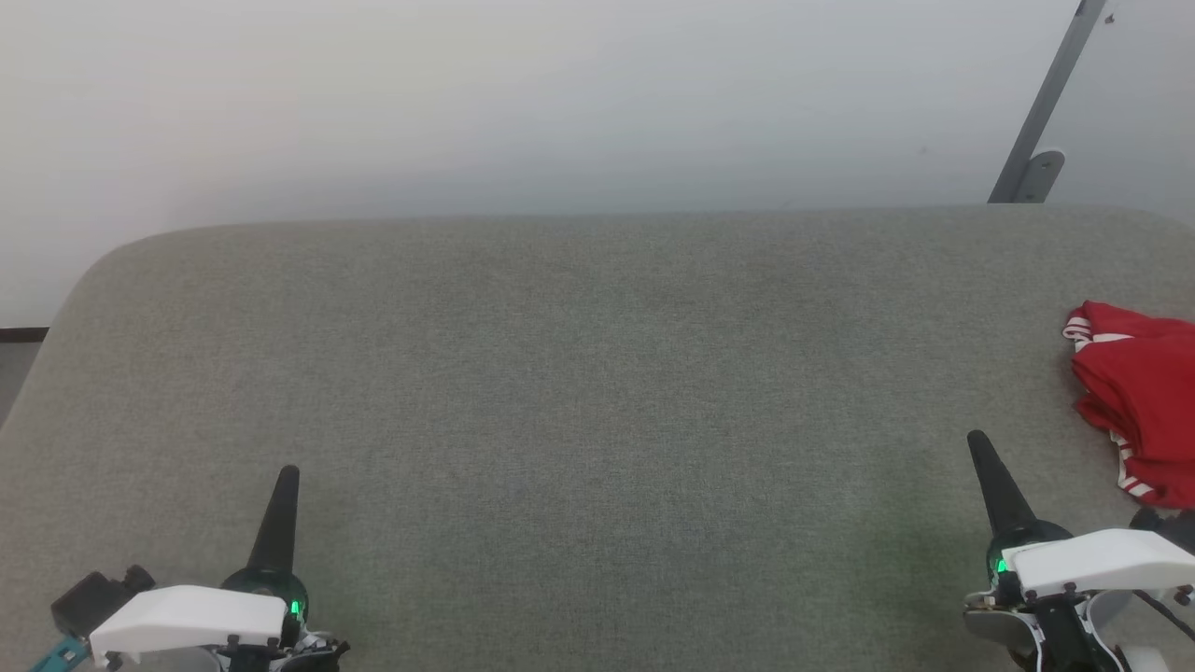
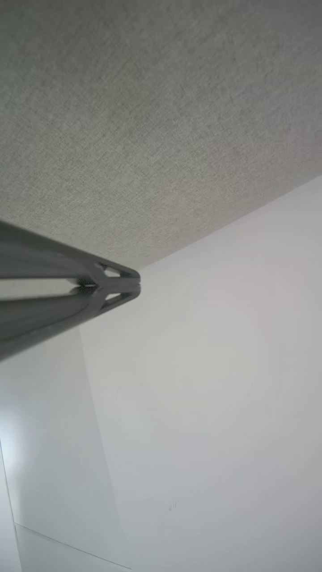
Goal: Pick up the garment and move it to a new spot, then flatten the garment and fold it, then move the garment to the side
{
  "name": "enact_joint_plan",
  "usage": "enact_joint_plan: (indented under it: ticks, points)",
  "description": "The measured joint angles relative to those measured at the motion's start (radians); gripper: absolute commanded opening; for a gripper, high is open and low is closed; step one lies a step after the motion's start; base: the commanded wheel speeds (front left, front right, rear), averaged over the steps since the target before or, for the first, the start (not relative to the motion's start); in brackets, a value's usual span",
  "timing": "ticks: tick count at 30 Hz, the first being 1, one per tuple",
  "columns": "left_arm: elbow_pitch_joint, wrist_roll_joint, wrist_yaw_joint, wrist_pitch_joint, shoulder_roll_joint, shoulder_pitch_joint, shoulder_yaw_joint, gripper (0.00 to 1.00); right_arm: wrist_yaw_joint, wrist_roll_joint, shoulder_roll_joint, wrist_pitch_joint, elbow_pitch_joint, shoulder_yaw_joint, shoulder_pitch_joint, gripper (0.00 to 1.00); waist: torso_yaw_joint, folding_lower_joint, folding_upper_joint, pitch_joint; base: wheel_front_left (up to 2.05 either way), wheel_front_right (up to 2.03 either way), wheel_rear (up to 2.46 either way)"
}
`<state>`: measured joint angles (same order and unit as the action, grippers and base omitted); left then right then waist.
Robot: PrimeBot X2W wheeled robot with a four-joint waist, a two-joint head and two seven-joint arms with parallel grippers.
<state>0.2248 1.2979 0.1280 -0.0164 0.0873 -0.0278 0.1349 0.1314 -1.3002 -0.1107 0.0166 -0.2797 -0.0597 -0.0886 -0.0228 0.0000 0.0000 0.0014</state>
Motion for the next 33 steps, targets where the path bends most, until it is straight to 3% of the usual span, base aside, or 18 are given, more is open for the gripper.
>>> enact_joint_plan:
  ticks: [33]
  points:
    - [0.015, 0.22, 0.0, -0.07, -0.028, -0.056, -0.015, 0.0, -0.001, -0.225, 0.044, 0.071, 0.023, -0.04, -0.013, 0.0, 0.016, 0.0, 0.0, 0.001, 0.0, 0.0, 0.0]
